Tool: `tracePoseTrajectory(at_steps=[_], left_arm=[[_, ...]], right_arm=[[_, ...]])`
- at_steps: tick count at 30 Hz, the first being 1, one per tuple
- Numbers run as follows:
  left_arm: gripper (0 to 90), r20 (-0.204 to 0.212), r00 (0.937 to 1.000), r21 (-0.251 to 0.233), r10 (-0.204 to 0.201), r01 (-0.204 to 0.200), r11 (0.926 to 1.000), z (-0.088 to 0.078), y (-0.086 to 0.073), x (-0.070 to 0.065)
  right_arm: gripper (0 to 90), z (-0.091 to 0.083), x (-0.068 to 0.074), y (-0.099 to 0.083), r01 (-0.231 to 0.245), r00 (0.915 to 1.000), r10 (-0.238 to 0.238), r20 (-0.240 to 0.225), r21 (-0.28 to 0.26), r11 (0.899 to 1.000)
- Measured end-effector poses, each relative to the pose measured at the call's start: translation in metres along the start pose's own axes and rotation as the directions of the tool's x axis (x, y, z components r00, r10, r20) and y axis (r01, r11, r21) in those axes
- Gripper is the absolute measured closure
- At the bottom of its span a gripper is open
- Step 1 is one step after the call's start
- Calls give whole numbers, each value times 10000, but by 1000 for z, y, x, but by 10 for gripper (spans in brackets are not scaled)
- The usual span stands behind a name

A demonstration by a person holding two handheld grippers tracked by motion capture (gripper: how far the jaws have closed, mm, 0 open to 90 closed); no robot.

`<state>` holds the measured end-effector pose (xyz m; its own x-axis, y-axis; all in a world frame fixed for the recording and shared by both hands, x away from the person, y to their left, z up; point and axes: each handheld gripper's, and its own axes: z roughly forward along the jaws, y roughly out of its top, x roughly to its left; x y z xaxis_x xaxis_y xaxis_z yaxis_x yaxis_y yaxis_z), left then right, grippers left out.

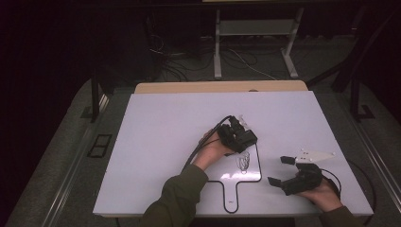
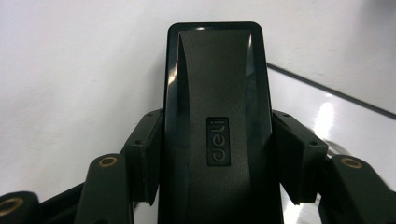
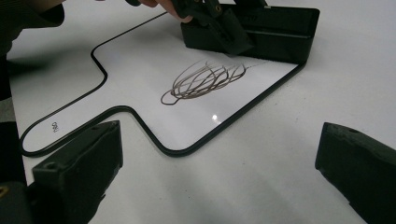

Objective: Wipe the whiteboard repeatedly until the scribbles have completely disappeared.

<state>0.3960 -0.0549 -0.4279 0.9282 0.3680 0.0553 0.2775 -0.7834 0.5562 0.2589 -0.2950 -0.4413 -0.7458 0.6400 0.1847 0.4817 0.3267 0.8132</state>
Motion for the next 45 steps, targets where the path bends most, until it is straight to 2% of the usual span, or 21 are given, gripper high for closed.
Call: tracePoseTrajectory(at_steps=[4, 8, 11, 13, 20, 21, 24, 28, 30, 35, 40, 45], left_arm=[[397, 183, 9997, -176, 142, -139, 9997, 2, 2, -10], [396, 386, 9987, -132, 346, -341, 9993, 2, 4, -19], [397, 493, 9976, -68, 491, -488, 9988, 1, 4, -20], [396, 569, 9978, -102, 327, -322, 9994, 0, 2, -16], [396, 317, 9994, -49, 146, -145, 9999, -5, -6, -8], [397, 325, 9994, -70, -82, 84, 9999, -6, -8, -8], [396, 305, 9995, 9, -1, 1, 10000, -9, -12, -4], [397, 300, 9995, -94, -112, 114, 9999, -12, -17, -7], [396, 362, 9993, -23, 75, -75, 10000, -13, -18, -8], [397, 506, 9985, -68, 212, -209, 9998, -15, -20, -16], [397, 581, 9979, -162, 276, -267, 9995, -15, -21, -25], [397, 834, 9959, -275, 351, -329, 9991, -15, -21, -32]], right_arm=[[0, 0, 0, 0, -9, 10000, 9, -2, 5, 10000], [0, 0, 0, 0, -6, 10000, 6, -3, 7, 10000], [0, 0, 0, 0, -11, 10000, 11, 1, -9, 10000], [0, 0, 0, 0, -1, 10000, 1, 6, -15, 10000], [0, 0, 0, 0, -37, 10000, 37, 20, -20, 10000], [0, 0, 0, 0, -35, 10000, 35, 20, -19, 10000], [0, 0, 0, 0, -1, 10000, 1, 11, -12, 10000], [0, 1, 0, 0, 1, 10000, -1, 9, 5, 10000], [0, 1, 0, 0, 14, 10000, -14, -1, 23, 10000], [0, 1, 0, 0, 7, 10000, -7, 6, 19, 10000], [0, 1, 1, 0, 6, 10000, -6, 17, 37, 10000], [0, 1, 0, 0, 22, 10000, -22, 31, 23, 10000]])
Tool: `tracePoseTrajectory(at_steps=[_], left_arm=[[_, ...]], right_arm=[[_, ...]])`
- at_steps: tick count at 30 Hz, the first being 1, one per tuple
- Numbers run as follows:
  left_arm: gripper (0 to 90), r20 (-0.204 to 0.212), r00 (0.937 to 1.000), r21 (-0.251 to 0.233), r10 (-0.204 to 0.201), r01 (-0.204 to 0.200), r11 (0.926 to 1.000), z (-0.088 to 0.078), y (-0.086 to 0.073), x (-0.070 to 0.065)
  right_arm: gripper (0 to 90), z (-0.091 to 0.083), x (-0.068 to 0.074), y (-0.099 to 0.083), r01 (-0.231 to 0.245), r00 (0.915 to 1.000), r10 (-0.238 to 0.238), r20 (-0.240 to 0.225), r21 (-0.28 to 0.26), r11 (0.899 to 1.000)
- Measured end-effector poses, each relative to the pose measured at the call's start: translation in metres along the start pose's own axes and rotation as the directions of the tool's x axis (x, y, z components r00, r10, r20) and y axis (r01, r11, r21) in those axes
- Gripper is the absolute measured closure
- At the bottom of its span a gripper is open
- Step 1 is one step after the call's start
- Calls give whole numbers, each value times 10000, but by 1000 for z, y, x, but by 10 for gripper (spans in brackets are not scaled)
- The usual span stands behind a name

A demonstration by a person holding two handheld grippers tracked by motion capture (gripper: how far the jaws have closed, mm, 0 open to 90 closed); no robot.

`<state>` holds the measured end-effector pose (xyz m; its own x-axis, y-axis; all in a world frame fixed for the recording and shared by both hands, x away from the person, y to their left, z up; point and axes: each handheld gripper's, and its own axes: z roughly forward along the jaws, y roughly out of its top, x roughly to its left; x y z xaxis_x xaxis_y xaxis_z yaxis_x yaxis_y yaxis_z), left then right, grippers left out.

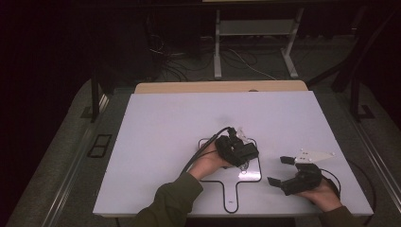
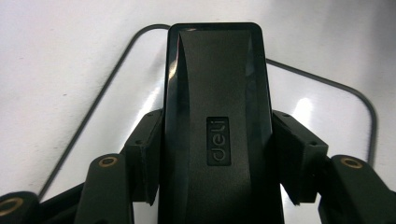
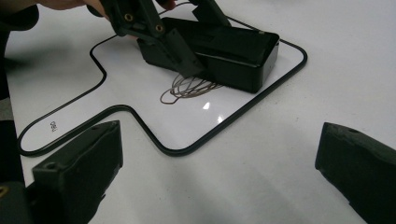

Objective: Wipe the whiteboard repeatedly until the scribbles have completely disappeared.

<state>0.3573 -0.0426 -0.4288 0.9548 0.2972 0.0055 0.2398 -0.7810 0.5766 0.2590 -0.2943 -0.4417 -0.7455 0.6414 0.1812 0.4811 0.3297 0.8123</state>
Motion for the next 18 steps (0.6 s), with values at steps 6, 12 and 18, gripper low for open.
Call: tracePoseTrajectory(at_steps=[6, 12, 18], left_arm=[[397, 122, 9994, 60, 335, -335, 9994, 1, 2, -13], [397, 461, 9984, 18, 316, -317, 9995, 0, 0, -27], [397, 676, 9968, -119, 437, -429, 9990, -1, -3, -41]], right_arm=[[0, 0, 0, 0, -12, 10000, 12, 4, -9, 10000], [0, -1, 0, 0, -8, 10000, 8, -2, -28, 10000], [0, -1, 1, 0, 27, 10000, -27, -13, -54, 10000]])
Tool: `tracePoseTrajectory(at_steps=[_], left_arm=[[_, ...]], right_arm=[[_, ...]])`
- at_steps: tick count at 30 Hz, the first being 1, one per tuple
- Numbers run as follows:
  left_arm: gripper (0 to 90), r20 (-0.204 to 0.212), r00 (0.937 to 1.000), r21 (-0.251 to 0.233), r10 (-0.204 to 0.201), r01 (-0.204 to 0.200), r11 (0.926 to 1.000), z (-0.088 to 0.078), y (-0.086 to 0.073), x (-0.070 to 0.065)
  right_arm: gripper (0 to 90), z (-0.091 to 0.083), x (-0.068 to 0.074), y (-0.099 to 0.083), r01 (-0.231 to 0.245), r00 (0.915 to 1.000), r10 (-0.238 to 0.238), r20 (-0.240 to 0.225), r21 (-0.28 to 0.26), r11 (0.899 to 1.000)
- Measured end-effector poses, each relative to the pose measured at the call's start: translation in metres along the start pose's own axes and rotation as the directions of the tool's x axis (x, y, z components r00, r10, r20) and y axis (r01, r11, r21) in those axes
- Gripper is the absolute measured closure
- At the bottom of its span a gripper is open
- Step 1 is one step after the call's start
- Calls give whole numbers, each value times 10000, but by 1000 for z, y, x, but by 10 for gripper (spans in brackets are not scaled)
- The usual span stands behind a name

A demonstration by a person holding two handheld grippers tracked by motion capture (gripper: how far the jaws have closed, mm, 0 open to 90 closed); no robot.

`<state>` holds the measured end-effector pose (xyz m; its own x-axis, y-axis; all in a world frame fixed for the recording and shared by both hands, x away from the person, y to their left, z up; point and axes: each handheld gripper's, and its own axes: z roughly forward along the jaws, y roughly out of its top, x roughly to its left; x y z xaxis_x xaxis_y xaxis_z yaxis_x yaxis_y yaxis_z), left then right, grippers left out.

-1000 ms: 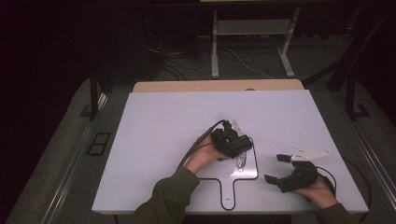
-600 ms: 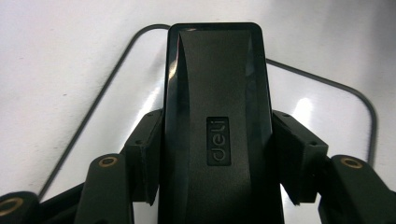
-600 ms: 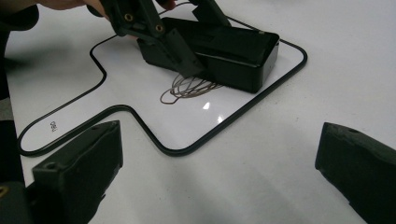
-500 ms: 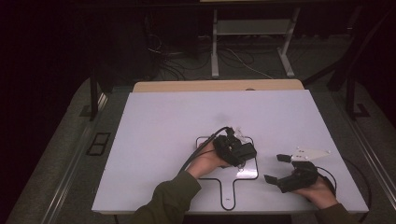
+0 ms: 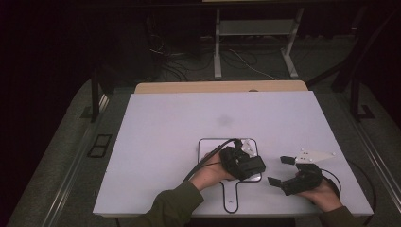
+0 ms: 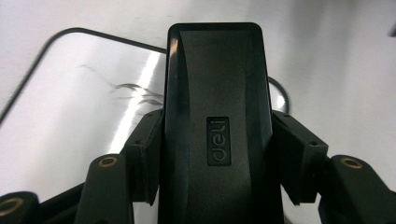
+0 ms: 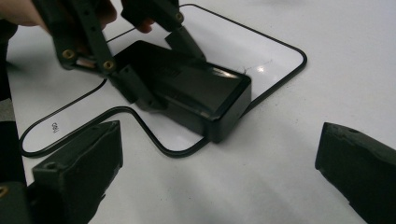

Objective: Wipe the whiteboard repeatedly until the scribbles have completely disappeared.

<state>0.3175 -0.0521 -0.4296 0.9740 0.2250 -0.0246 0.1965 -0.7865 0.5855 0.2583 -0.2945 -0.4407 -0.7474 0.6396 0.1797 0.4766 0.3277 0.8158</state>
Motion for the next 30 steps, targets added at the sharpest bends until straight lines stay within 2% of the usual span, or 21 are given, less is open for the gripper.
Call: tracePoseTrajectory(at_steps=[3, 4, 7, 9, 10, 13, 22, 25, 28, 30], left_arm=[[397, -56, 10000, 55, 20, -19, 10000, 0, 0, 1], [397, -142, 9998, 152, 141, -139, 9998, -1, 1, 2], [397, -338, 9994, 116, 16, -12, 9999, 0, 1, 7], [397, -446, 9987, 33, -229, 231, 9997, 0, 1, 12], [397, -538, 9985, 78, 32, -27, 10000, 0, 1, 18], [397, -706, 9975, 161, -28, 40, 9999, -1, 1, 30], [397, -1243, 9900, 52, -670, 682, 9977, -1, 2, 58], [397, -1289, 9901, 147, -557, 581, 9982, -1, 3, 57], [397, -1122, 9931, 354, -327, 368, 9987, -1, 4, 48], [397, -1023, 9945, 305, -206, 238, 9993, 0, 5, 39]], right_arm=[[0, 0, 0, 0, 0, 10000, 0, 8, 8, 10000], [0, 0, 0, 0, -7, 10000, 7, 11, 7, 10000], [0, 0, 0, 0, 6, 10000, -6, 17, 9, 10000], [0, 0, 0, 0, 8, 10000, -8, 26, 13, 10000], [0, 0, 0, 0, 4, 10000, -4, 24, 17, 10000], [0, 0, 0, 0, 4, 10000, -4, 31, 27, 10000], [0, 1, 0, 0, -45, 10000, 45, 23, 73, 10000], [0, 1, 0, 0, -53, 10000, 53, 23, 72, 10000], [0, 2, -1, -1, -70, 10000, 70, 23, 59, 10000], [0, 2, -1, 0, -76, 10000, 76, 24, 56, 10000]])
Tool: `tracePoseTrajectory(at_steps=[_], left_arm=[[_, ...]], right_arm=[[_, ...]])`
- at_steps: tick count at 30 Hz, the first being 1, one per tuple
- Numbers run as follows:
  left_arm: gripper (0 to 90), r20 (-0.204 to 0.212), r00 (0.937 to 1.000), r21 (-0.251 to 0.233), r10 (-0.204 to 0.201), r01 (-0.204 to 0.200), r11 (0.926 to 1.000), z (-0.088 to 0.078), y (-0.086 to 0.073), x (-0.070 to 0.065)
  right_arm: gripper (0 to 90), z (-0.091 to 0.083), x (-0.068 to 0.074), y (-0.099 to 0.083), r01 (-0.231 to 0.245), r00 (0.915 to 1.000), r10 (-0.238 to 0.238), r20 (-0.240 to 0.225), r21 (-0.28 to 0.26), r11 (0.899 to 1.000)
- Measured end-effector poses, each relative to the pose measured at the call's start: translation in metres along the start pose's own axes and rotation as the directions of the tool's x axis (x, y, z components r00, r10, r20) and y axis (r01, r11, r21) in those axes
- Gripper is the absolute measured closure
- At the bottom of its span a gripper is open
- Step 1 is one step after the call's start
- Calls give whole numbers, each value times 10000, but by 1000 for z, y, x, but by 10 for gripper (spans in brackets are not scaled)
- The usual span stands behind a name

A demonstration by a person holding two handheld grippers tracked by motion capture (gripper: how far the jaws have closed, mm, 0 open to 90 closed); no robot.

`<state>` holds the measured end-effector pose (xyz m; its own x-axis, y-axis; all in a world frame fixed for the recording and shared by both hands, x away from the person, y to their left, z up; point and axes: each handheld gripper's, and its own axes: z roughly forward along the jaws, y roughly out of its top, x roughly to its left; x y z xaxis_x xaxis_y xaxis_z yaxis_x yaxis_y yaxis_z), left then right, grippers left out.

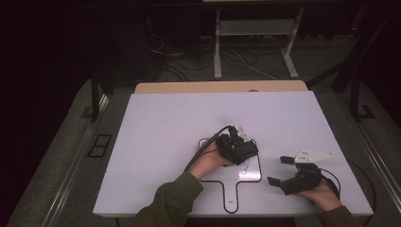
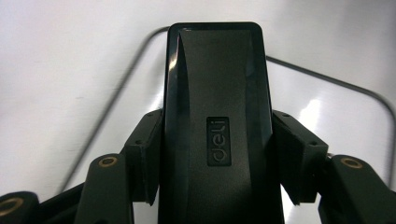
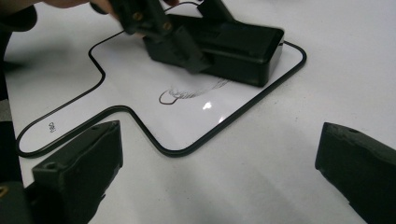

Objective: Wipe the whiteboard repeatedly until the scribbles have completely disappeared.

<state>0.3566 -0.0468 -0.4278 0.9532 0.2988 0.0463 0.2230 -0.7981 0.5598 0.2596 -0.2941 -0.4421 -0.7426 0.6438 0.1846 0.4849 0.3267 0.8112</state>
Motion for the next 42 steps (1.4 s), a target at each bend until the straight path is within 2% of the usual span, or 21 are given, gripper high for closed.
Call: tracePoseTrajectory(at_steps=[3, 6, 7, 10, 13, 18, 19, 21, 23, 24, 28, 29, 30, 32, 34, 37, 40, 42], left_arm=[[397, 158, 9995, 20, 269, -270, 9996, -1, 0, -12], [397, 316, 9991, -70, 289, -287, 9996, -2, -1, -24], [397, 382, 9992, -99, 81, -77, 9999, -2, -3, -29], [397, 405, 9989, -74, 217, -214, 9997, -4, -4, -37], [397, 464, 9987, -138, 205, -199, 9997, -3, -4, -35], [397, -103, 9999, -121, 97, -98, 9999, -2, -3, -24], [397, -179, 9993, -88, 326, -328, 9994, -2, -3, -18], [397, -84, 9998, -149, 153, -155, 9998, -2, -4, -16], [397, 38, 9998, -19, 189, -189, 9998, -3, -3, -21], [397, 194, 9998, -1, 83, -83, 10000, -3, -4, -25], [397, 488, 9983, -49, 331, -329, 9994, -5, -6, -38], [397, 529, 9982, -72, 288, -285, 9996, -5, -6, -41], [397, 523, 9976, 7, 449, -450, 9990, -6, -6, -42], [397, 504, 9979, -6, 404, -405, 9992, -5, -6, -40], [397, 81, 9992, 2, 390, -390, 9992, -4, -5, -35], [396, -84, 10000, -74, 47, -48, 10000, -2, -4, -25], [397, -42, 10000, 24, 55, -55, 10000, -3, -4, -26], [397, 280, 9996, -16, 105, -105, 9999, -3, -4, -30]], right_arm=[[0, 0, 1, 0, 27, 10000, -27, 7, -15, 10000], [0, -1, 1, 0, -13, 10000, 13, 28, -32, 10000], [0, -1, 1, 0, -6, 10000, 6, 28, -48, 10000], [0, -1, 1, 1, 14, 10000, -14, 35, -67, 10000], [0, -2, 1, 1, 45, 10000, -45, 37, -96, 9999], [0, -3, 1, 1, 10, 10000, -9, 62, -121, 9999], [0, -3, 0, 1, 8, 10000, -7, 64, -120, 9999], [0, -2, 0, 1, 27, 10000, -26, 50, -121, 9999], [0, -2, 0, 1, 34, 10000, -34, 45, -126, 9999], [0, -2, 0, 1, 20, 10000, -19, 41, -122, 9999], [0, -3, 0, 1, -19, 10000, 19, 52, -137, 9999], [0, -3, 0, 1, -16, 10000, 16, 51, -128, 9999], [0, -3, 0, 1, -11, 10000, 12, 50, -120, 9999], [0, -3, 1, 1, 12, 10000, -11, 54, -107, 9999], [0, -3, 1, 1, -5, 10000, 6, 65, -116, 9999], [0, -3, 0, 1, 5, 10000, -4, 78, -121, 9999], [0, -3, 0, 1, 21, 10000, -20, 62, -116, 9999], [0, -2, 0, 1, 28, 10000, -28, 46, -119, 9999]])
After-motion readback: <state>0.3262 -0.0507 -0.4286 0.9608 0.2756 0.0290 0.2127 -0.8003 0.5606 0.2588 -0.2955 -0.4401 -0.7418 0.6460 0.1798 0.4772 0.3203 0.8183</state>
